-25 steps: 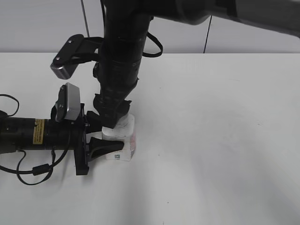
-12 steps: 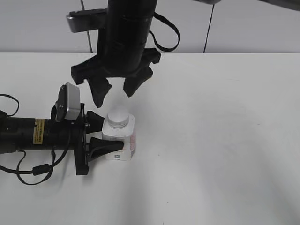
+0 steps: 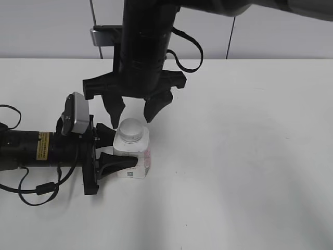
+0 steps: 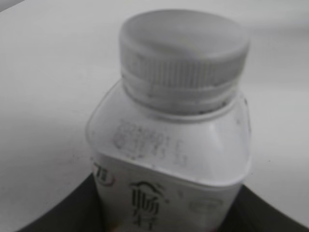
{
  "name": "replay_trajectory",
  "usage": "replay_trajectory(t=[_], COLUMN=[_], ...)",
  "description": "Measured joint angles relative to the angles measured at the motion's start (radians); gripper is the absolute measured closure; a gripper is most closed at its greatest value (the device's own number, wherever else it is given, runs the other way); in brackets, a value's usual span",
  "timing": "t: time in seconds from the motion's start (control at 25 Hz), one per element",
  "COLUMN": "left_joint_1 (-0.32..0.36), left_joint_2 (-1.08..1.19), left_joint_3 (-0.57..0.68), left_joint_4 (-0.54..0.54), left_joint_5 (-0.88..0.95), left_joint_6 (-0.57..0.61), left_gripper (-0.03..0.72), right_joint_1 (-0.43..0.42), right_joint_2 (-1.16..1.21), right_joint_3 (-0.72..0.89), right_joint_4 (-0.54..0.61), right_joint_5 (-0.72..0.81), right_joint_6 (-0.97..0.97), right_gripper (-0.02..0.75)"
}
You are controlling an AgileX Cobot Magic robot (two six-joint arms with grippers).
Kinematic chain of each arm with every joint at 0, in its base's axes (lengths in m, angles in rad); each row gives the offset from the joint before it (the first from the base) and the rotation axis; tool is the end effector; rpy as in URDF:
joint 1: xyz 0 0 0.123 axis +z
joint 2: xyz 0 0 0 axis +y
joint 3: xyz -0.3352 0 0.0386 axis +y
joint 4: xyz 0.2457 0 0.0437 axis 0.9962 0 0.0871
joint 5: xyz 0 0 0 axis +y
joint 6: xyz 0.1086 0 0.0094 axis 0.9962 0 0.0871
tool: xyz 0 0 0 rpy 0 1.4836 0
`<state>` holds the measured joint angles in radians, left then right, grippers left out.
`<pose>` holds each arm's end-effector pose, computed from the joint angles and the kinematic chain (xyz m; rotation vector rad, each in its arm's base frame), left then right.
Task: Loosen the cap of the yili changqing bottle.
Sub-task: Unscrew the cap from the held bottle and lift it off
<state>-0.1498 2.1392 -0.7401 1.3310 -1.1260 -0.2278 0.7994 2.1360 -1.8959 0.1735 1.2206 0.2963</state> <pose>0.3146 -0.1441 0.1107 1.3293 1.5537 -0.8651 0.3238 0.3584 0.2640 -0.6921 2.9584 0.3761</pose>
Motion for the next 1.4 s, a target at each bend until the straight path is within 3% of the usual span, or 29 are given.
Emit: replay_trajectory(t=[0.48,0.8,1.0,1.12,1.4], left_joint_1=[0.000,0.000,0.000,0.000,0.000], left_joint_2=[0.000,0.000,0.000,0.000,0.000], left_joint_3=[0.000,0.000,0.000,0.000,0.000], left_joint_4=[0.000,0.000,0.000,0.000,0.002], left_joint_5=[-0.001,-0.001,-0.001,-0.001,0.000], left_joint_6=[0.000,0.000,0.000,0.000,0.000], left_gripper=[0.329,0.330,0.330,0.330,0.330], right_joint_1=[0.000,0.001,0.002,0.002,0.001], right_joint_2=[0.038,0.049,0.049,0.049,0.049], right_joint_3=[0.000,0.000,0.000,0.000,0.000], right_joint_4=[0.000,0.000,0.000,0.000,-0.001], right_joint_5=[0.000,-0.001,-0.001,-0.001,-0.001], right_joint_6=[0.015,0.010,-0.042,-0.189,-0.884], right_gripper=[0.238,0.339,0.343,0.343,0.344])
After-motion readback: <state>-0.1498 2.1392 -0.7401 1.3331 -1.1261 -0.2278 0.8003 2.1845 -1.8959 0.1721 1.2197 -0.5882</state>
